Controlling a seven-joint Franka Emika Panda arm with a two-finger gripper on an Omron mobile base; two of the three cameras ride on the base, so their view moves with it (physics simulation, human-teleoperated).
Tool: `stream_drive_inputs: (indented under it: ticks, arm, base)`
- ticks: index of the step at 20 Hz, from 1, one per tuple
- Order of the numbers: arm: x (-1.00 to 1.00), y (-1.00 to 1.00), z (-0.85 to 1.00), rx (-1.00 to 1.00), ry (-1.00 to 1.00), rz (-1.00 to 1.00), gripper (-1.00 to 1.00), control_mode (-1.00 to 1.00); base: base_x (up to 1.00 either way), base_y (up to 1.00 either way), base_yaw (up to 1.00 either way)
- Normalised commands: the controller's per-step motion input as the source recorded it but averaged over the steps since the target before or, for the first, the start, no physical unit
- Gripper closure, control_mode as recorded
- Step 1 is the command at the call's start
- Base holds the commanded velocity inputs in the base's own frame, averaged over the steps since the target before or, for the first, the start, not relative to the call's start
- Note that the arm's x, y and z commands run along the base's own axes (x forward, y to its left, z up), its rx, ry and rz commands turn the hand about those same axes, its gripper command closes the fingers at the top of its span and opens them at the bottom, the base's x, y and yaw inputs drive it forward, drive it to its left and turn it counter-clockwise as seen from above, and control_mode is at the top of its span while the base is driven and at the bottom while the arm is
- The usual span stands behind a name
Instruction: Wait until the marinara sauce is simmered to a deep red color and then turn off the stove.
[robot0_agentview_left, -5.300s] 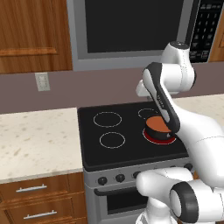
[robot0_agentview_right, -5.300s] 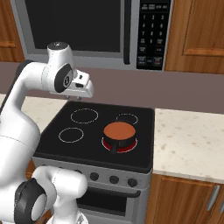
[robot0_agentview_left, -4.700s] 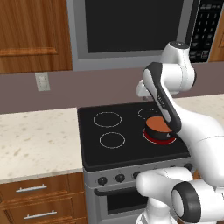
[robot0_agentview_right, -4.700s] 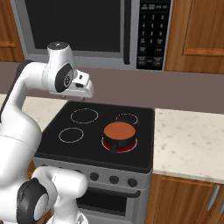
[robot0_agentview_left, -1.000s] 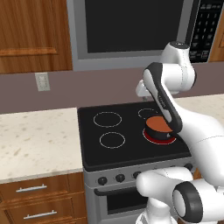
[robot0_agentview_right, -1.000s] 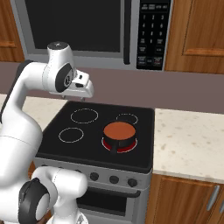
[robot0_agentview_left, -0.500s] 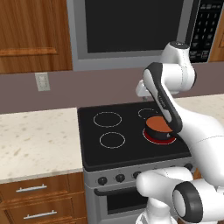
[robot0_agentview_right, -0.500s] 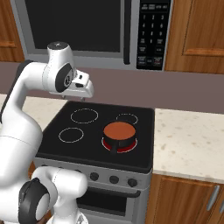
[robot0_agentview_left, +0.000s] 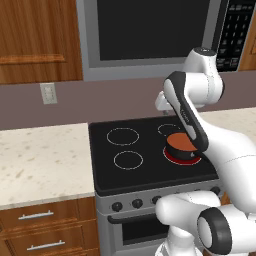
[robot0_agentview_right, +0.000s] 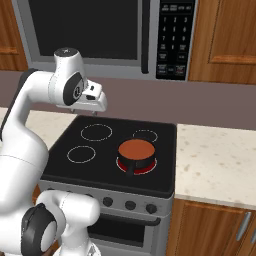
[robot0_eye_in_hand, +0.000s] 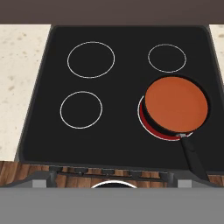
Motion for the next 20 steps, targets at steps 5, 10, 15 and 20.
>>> stream_drive_inputs:
  ticks: [5,10,15,20]
  arm:
    - [0.0,0.0,0.0,0.0,0.0,0.0,-1.0,-1.0]
    - [0.0,0.0,0.0,0.0,0.0,0.0,-1.0,-1.0]
    - [0.0,0.0,0.0,0.0,0.0,0.0,-1.0,-1.0]
    - [0.0,0.0,0.0,0.0,0.0,0.0,-1.0,-1.0]
  base:
    - [0.0,0.0,0.0]
    - [0.0,0.0,0.0]
    - [0.0,0.0,0.0]
    - [0.0,0.0,0.0]
